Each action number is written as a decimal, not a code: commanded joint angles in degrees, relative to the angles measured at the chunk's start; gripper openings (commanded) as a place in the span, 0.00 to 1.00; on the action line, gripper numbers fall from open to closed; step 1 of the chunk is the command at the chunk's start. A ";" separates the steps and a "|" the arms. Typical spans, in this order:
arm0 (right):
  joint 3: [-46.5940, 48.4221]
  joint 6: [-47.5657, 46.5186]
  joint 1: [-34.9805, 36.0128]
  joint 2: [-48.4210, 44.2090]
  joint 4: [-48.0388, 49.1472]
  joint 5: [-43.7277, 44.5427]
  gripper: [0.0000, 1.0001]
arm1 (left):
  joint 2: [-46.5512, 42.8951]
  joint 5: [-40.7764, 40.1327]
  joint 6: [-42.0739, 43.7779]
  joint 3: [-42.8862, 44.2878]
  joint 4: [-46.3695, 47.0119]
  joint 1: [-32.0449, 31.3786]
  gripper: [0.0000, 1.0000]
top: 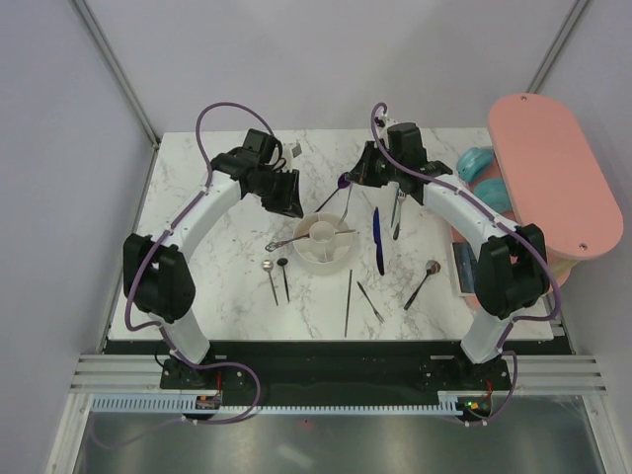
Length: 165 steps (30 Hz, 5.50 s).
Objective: Sort the eating utensils into containers
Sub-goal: Place the fork in the storage box, then pick up the fork at the center of the board.
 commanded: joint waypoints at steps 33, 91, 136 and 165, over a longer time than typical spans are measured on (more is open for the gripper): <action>-3.55 0.69 2.39 -1.63 8.06 8.00 0.00 | -2.69 -3.44 0.61 -1.07 0.61 1.91 0.33; -10.39 -3.44 6.35 -1.80 5.08 13.01 0.05 | -3.22 -4.31 0.00 -2.74 0.53 2.00 0.32; -19.18 -11.42 2.39 -16.57 -12.84 14.69 0.43 | -7.61 -11.52 -5.10 -12.48 2.54 5.86 0.33; -32.01 -14.60 6.35 -20.00 -33.86 -0.70 0.54 | -9.11 -7.65 -6.42 -16.72 4.66 10.96 0.32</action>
